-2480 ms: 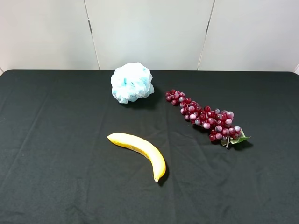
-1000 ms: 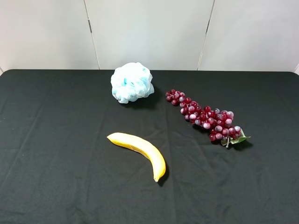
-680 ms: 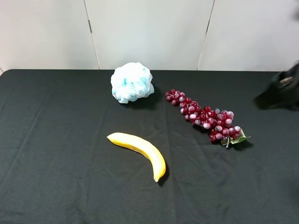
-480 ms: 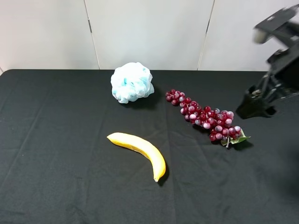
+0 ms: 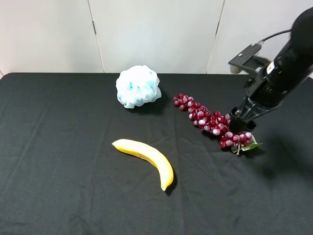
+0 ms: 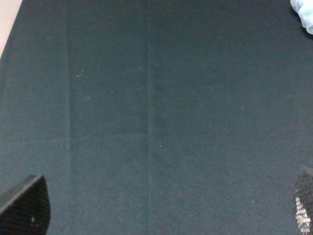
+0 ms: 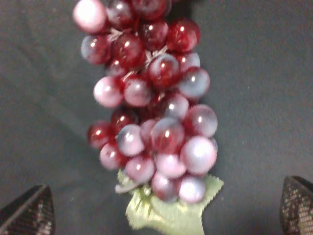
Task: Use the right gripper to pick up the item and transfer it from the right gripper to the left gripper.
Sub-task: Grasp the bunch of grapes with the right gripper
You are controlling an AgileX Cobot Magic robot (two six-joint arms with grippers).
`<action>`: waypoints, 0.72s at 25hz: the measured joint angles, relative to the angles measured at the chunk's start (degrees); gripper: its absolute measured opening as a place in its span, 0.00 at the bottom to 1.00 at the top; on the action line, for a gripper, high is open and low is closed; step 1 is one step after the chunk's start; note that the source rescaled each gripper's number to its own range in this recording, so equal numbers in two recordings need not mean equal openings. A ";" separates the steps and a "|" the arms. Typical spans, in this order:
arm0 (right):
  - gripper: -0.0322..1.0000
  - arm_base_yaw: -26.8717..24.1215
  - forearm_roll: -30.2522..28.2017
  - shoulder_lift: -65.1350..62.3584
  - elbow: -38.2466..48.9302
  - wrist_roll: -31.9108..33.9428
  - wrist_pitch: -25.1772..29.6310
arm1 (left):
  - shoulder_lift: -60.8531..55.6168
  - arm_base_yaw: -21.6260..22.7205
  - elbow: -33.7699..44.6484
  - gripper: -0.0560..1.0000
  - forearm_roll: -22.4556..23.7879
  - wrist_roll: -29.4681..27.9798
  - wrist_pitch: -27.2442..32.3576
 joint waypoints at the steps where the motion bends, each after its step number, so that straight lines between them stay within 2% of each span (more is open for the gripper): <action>1: 1.00 0.00 -0.65 1.12 -0.04 0.86 -0.54 | 0.00 0.00 0.00 0.99 0.00 0.00 0.00; 13: 1.00 0.00 -2.90 13.73 -0.11 3.95 -8.44 | 0.00 0.00 0.00 0.99 0.00 0.00 0.00; 18: 1.00 0.00 -3.75 16.81 -0.11 7.84 -10.90 | 0.00 0.00 0.00 0.99 0.00 0.00 0.00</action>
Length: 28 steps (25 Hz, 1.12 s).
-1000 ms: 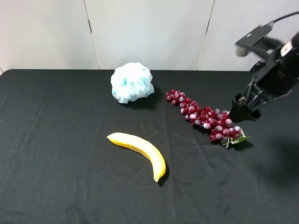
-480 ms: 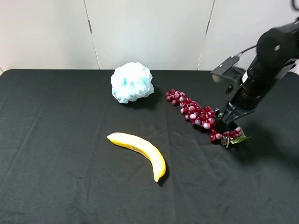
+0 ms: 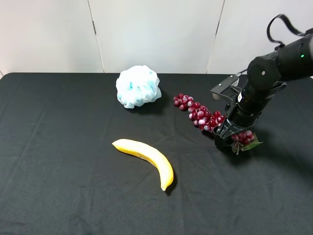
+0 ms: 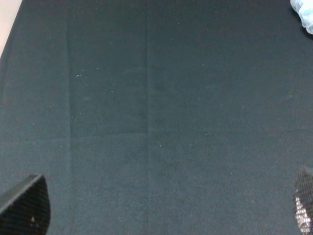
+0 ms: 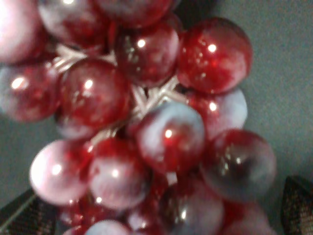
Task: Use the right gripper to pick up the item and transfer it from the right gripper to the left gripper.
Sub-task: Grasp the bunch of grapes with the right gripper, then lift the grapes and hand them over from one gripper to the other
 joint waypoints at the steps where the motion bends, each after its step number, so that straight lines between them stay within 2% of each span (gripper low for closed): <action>1: 1.00 0.00 -0.07 0.27 0.00 0.71 -0.01 | 0.00 0.00 0.00 0.99 0.00 0.00 0.00; 2: 0.99 0.00 -0.21 0.47 0.00 1.44 -0.15 | 0.00 0.00 0.00 0.99 0.00 0.00 0.00; 3: 0.89 0.00 -0.20 0.51 0.00 1.98 -0.35 | 0.00 0.00 0.00 0.99 0.00 0.00 0.00; 5: 0.51 0.00 -0.41 0.53 0.00 2.53 -0.61 | 0.00 0.00 0.00 0.99 0.00 0.00 0.00; 6: 0.26 0.00 -0.57 0.53 -0.02 2.50 -0.60 | 0.00 0.00 0.00 0.99 0.00 0.00 0.00; 7: 0.14 0.00 -0.70 0.53 -0.09 2.54 -0.60 | 0.00 0.00 0.00 0.99 0.00 0.00 0.00; 12: 0.14 0.00 -1.66 0.53 -0.71 2.54 0.58 | 0.00 0.00 0.00 0.99 0.00 0.00 0.00; 15: 0.11 0.00 -1.85 0.21 -3.07 2.60 4.97 | 0.00 0.00 0.00 0.99 0.00 0.00 0.00; 19: 0.08 0.00 -1.97 -1.44 -9.75 4.31 14.56 | 0.00 0.00 0.00 0.99 0.00 0.00 0.00; 25: 0.06 0.00 0.33 -1.77 -23.19 5.63 34.11 | 0.00 0.00 0.00 0.99 0.00 0.00 0.00; 28: 0.06 0.00 3.73 -2.22 -29.46 5.69 38.19 | 0.00 0.00 0.00 0.99 0.00 0.00 0.00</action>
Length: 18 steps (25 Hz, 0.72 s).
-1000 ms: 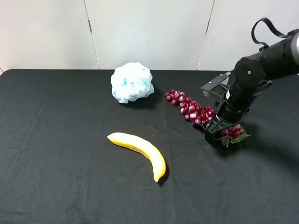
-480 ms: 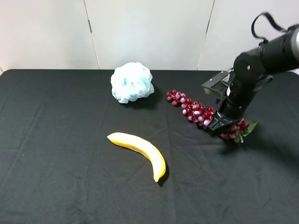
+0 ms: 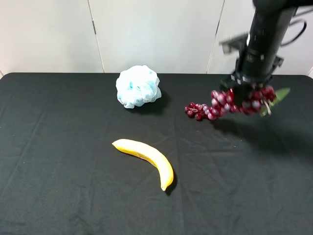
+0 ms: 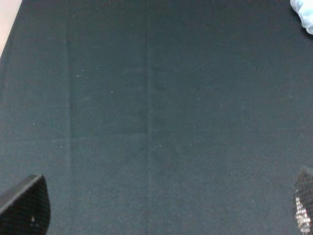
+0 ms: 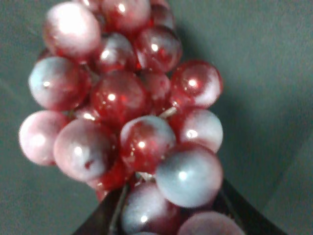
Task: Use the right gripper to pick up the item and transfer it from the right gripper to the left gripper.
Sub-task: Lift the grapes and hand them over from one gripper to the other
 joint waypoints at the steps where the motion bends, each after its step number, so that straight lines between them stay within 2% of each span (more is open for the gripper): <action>1: 0.06 0.00 1.15 -0.36 -1.77 0.00 0.05 | 0.00 0.00 0.00 0.99 0.00 0.00 0.00; 7: 0.06 0.18 7.68 -5.88 -7.96 0.20 0.80 | 0.00 0.00 0.00 0.99 0.00 0.00 -0.02; 14: 0.05 0.24 10.47 -13.22 -8.32 0.20 1.36 | 0.00 0.00 0.00 0.99 0.00 0.00 -0.06; 18: 0.04 3.14 10.95 -16.84 -8.32 -1.00 1.43 | 0.00 0.00 0.00 0.99 0.00 0.00 -0.06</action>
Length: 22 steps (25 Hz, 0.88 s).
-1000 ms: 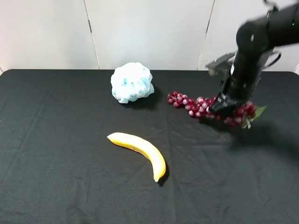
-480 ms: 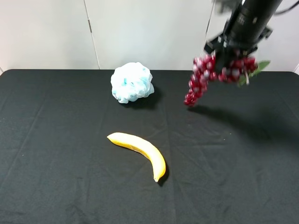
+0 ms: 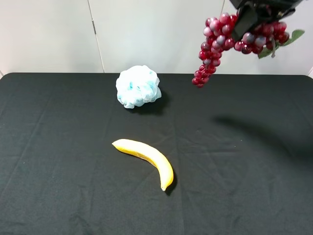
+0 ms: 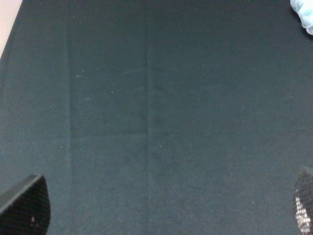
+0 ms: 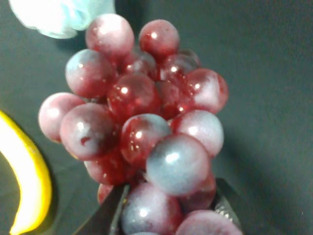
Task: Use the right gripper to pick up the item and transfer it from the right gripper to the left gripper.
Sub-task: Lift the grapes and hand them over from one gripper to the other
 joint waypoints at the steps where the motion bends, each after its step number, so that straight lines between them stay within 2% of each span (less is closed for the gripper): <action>1: 0.04 1.39 0.07 -0.54 0.00 -0.57 0.00 | 0.00 0.00 0.00 0.99 0.00 0.00 0.00; 8: 0.04 13.15 0.24 -1.80 0.00 -5.37 0.14 | 0.00 0.00 0.00 0.99 -0.19 0.00 0.00; 12: 0.04 19.15 0.24 -1.80 0.00 -8.85 0.14 | 0.28 0.00 -0.70 0.99 -3.71 1.68 0.06; 17: 0.04 23.54 0.29 -1.80 0.37 -13.69 0.36 | 8.01 0.00 -5.53 0.99 -13.13 11.81 0.06; 22: 0.04 24.39 1.56 -1.80 0.57 -19.48 0.41 | 19.44 -0.22 -10.25 0.99 -21.55 24.52 -0.76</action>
